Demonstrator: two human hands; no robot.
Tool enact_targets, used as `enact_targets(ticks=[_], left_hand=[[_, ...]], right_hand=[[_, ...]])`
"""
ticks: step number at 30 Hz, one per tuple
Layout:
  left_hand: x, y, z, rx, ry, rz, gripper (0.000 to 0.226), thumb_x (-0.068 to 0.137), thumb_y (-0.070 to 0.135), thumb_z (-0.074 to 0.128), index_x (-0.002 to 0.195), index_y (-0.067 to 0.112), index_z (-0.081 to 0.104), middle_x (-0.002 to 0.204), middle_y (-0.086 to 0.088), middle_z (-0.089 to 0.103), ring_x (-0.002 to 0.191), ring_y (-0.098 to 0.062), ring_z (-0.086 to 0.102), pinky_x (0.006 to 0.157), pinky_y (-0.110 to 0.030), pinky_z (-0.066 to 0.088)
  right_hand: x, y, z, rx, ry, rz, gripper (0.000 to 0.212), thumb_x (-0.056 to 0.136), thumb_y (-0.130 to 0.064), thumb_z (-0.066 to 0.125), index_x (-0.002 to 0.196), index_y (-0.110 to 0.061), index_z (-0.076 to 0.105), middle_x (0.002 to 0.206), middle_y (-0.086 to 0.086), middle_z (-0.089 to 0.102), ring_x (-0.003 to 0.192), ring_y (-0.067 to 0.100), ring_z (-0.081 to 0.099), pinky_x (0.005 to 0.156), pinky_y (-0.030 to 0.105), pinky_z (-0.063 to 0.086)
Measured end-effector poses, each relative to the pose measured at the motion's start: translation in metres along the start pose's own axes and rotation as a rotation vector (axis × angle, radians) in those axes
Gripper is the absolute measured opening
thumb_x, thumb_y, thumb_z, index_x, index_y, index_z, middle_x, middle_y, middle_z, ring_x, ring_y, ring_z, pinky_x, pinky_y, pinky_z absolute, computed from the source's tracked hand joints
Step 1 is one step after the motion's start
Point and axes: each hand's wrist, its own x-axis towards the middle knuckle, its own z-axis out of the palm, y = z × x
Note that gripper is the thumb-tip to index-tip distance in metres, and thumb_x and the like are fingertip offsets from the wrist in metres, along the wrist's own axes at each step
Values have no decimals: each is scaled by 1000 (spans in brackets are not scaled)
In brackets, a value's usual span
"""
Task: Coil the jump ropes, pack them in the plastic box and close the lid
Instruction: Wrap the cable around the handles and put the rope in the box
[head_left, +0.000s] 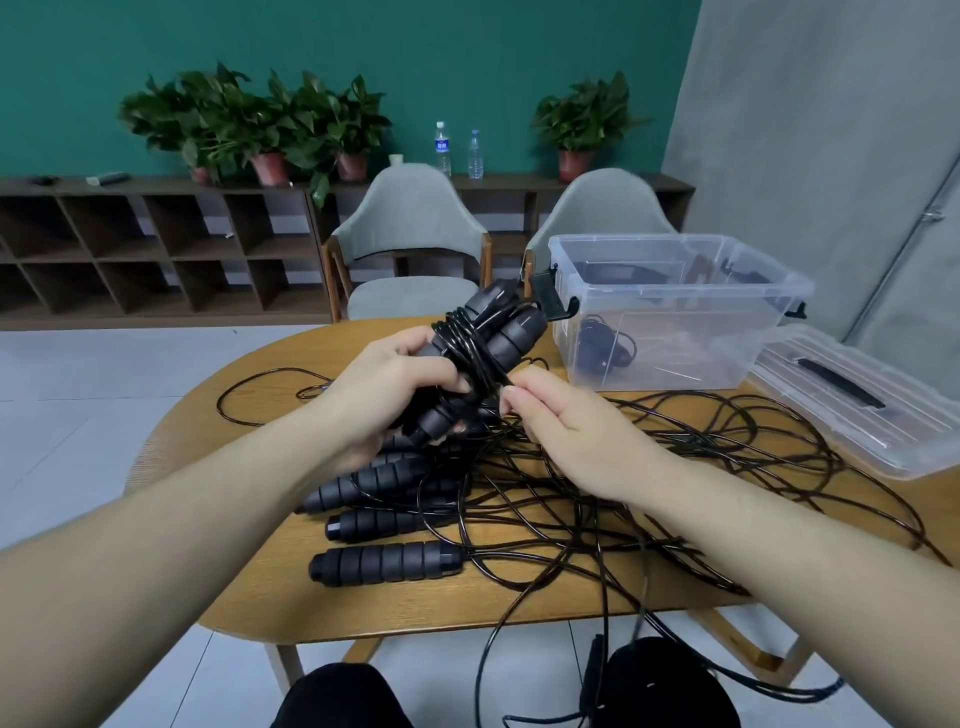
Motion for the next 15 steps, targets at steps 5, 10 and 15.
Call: enact_targets(ticks=[5,10,15], left_hand=[[-4,0,5,-121,-66,63,38,66,6,63,103,7,62,86,-19,65,65,-33,63,59,-33,51],[-3,3,2,-260,-233,83,52,63,6,61,115,6,56,86,-20,62,62,-32,60,56,-34,50],[-3,6,-10,-135,-630,26,34,67,6,63,101,3,61,82,-15,67,65,-29,64,61,-34,55]], right_hand=[[-3,2,-5,209,-12,11,23,107,-28,38,96,-18,55,64,3,43,55,10,38,51,18,35],[-6,11,-9,163,-40,-14,36,104,-40,36,80,-19,52,64,-5,45,60,7,42,60,17,38],[0,12,-25,-83,-262,-59,28,96,-63,44,87,-45,64,77,-6,65,74,8,61,73,30,50]])
